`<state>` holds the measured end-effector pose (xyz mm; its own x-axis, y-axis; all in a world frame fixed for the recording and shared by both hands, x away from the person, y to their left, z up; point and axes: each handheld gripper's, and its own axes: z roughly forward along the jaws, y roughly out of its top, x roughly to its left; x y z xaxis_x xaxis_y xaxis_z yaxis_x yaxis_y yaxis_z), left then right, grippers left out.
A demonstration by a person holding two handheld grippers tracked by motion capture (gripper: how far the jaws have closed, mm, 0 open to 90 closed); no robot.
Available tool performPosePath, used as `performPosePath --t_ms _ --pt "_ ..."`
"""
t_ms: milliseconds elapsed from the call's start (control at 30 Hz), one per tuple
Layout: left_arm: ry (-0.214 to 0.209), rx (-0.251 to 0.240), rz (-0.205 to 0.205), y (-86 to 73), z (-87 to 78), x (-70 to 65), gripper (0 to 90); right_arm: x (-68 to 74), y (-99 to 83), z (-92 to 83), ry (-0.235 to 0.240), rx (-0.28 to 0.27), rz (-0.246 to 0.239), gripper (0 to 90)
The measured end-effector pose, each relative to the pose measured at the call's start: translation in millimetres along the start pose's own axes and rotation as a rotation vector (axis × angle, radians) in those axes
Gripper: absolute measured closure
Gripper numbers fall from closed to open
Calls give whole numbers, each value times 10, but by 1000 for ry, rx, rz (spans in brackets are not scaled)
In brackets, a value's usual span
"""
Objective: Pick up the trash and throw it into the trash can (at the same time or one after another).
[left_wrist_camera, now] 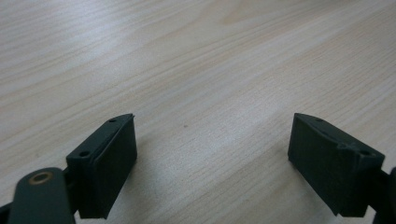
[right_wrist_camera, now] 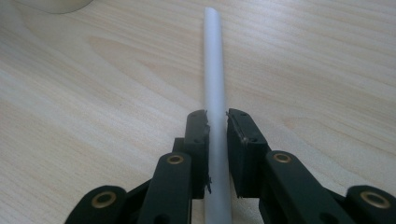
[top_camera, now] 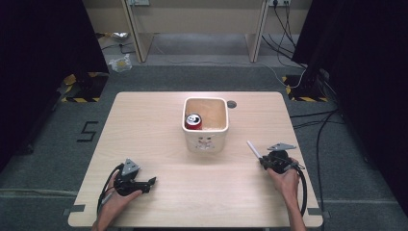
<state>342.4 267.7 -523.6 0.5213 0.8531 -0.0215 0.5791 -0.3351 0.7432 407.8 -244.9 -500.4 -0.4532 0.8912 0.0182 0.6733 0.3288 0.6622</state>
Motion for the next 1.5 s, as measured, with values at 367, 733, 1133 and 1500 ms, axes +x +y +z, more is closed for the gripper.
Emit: performPosePath --t_ms 367,733,1133,1500 --pt "0 0 0 0 0 0 147 -8 5 -53 0 52 -4 693" --pt "0 0 0 0 -1 0 147 -53 -30 -60 47 29 10 791" --pt "-1 1 0 1 -1 1 147 -185 30 -203 80 -106 40 798" --pt "1 0 0 0 0 0 146 -170 198 -376 84 -179 23 798"
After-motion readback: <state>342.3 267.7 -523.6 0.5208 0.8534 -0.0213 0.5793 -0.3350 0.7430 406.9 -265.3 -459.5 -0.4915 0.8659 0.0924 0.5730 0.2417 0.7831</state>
